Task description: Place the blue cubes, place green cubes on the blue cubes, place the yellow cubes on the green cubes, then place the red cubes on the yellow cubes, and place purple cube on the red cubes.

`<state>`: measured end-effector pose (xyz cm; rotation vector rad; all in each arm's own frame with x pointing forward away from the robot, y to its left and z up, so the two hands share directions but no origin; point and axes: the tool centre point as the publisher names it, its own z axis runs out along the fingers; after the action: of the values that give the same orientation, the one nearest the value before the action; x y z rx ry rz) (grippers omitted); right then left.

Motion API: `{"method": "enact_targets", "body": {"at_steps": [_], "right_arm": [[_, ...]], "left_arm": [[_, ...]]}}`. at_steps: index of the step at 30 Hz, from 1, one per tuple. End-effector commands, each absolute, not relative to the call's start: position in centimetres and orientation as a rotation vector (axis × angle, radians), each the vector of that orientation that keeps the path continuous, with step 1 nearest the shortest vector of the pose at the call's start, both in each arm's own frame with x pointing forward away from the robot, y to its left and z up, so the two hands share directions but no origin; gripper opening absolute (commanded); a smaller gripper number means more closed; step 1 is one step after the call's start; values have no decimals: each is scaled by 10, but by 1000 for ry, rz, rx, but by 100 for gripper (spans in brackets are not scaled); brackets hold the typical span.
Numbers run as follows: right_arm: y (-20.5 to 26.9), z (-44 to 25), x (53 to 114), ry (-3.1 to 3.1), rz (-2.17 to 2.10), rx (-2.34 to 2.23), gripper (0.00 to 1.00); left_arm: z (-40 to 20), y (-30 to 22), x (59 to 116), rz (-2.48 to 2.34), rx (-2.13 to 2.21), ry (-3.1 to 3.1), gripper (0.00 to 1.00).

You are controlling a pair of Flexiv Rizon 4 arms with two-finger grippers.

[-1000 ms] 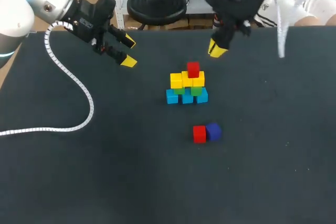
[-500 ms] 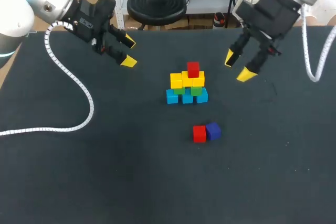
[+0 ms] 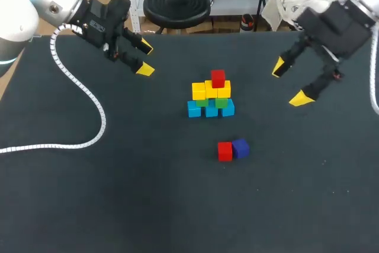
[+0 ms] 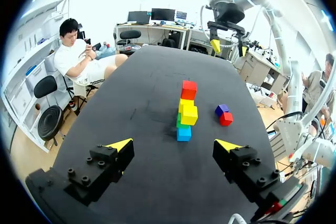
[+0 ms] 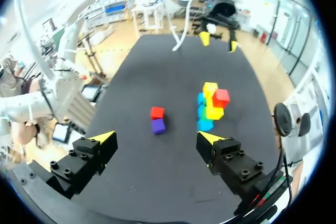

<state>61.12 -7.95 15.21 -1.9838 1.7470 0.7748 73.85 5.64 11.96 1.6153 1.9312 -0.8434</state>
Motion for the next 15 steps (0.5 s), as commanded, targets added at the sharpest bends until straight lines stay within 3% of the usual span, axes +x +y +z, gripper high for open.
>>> {"method": "enact_targets", "body": {"at_steps": [1, 15], "right_arm": [[-93, 135, 617, 1667, 629, -1703, 100], [-101, 126, 669, 1569, 773, -1736, 100]], "left_arm": [[120, 57, 739, -843, 1617, 1929, 100], [120, 57, 739, -843, 1617, 1929, 100]]}}
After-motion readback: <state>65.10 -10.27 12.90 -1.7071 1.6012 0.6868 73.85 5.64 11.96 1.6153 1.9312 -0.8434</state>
